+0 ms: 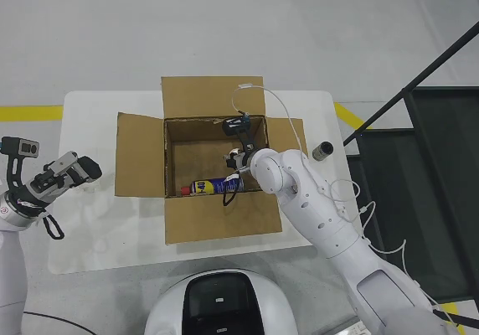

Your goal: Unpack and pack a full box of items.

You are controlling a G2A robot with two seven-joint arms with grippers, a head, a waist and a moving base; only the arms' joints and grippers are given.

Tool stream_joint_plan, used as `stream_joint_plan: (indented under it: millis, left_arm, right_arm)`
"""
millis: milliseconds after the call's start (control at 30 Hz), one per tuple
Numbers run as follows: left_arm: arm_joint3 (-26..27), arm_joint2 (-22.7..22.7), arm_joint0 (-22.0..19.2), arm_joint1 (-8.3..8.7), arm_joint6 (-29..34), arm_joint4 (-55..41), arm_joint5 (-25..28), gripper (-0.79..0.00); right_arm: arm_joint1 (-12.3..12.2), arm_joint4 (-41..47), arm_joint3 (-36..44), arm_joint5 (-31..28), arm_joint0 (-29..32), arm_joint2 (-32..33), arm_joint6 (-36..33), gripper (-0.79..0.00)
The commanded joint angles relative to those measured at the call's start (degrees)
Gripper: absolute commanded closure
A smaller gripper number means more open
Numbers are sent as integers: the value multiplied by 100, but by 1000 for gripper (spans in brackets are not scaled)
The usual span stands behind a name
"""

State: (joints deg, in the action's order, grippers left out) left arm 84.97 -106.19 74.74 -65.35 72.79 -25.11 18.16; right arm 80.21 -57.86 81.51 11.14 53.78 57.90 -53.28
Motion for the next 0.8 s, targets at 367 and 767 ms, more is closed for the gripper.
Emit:
stream_joint_plan:
  millis: [367,767]
  left_arm:
    - [0,0,0,0,0,0,0,-785]
    - [0,0,0,0,0,0,0,-785]
  right_arm:
    - [-70,101,501,-136,173,291,-217,0]
    - [-532,-212,3089,-687,1792,2487,-1533,0]
